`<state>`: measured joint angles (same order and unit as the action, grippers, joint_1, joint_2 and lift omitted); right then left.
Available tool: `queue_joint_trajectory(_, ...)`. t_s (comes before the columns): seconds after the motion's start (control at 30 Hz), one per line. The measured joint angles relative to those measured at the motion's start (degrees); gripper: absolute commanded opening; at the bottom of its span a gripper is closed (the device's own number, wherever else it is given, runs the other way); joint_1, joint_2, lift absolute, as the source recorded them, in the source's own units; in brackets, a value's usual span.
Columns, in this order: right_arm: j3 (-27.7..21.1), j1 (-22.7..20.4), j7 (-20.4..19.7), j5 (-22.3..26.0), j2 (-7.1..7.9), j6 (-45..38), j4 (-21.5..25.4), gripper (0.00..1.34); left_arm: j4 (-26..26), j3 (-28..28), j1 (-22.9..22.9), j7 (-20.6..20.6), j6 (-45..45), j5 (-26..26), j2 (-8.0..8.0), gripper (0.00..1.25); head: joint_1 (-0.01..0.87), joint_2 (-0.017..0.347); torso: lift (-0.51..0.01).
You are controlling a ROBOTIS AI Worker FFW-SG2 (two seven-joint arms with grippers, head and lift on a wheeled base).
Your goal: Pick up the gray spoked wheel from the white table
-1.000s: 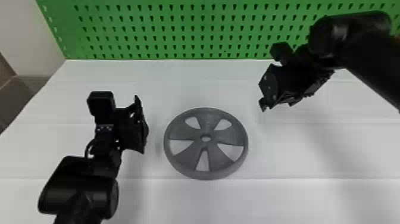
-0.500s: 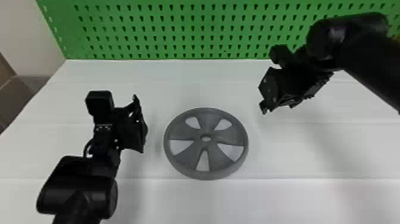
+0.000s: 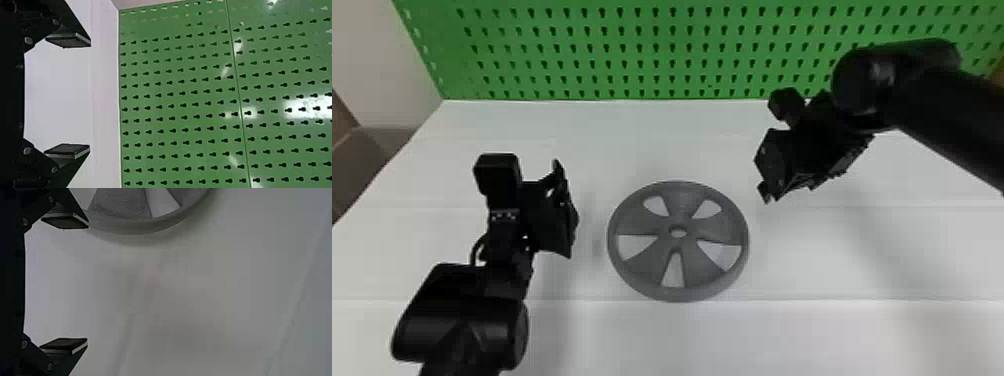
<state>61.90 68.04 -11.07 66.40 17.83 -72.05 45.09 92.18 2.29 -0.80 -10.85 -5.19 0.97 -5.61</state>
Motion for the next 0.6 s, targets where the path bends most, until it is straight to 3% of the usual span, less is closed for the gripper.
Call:
queue_joint_trajectory(0.2, 1.1, 0.0, -17.4, 17.6, -0.01, -0.6, -0.4, 1.1, 0.0, 0.0, 0.0, 0.0, 0.0, 0.0, -0.02, 0.92, 0.772, 0.066, -0.081)
queue_joint_trajectory(0.43, 4.8, 0.0, -37.0, 42.6, 0.56, 2.9, -1.4, 1.1, 0.1, 0.1, 0.1, -0.1, 0.0, -0.1, -0.12, 0.9, 0.772, 0.066, -0.081)
queue_joint_trajectory(0.5, 6.1, 0.0, -39.1, 48.7, 0.8, 4.7, -1.4, 1.1, 0.2, 0.0, 0.1, -0.1, 0.0, -0.1, -0.15, 0.9, 0.772, 0.066, -0.081)
queue_joint_trajectory(0.6, 7.2, -0.1, -40.3, 53.3, 0.95, 6.7, -1.3, 1.1, 0.3, -0.1, 0.2, -0.2, 0.0, -0.1, -0.21, 0.89, 0.772, 0.066, -0.081)
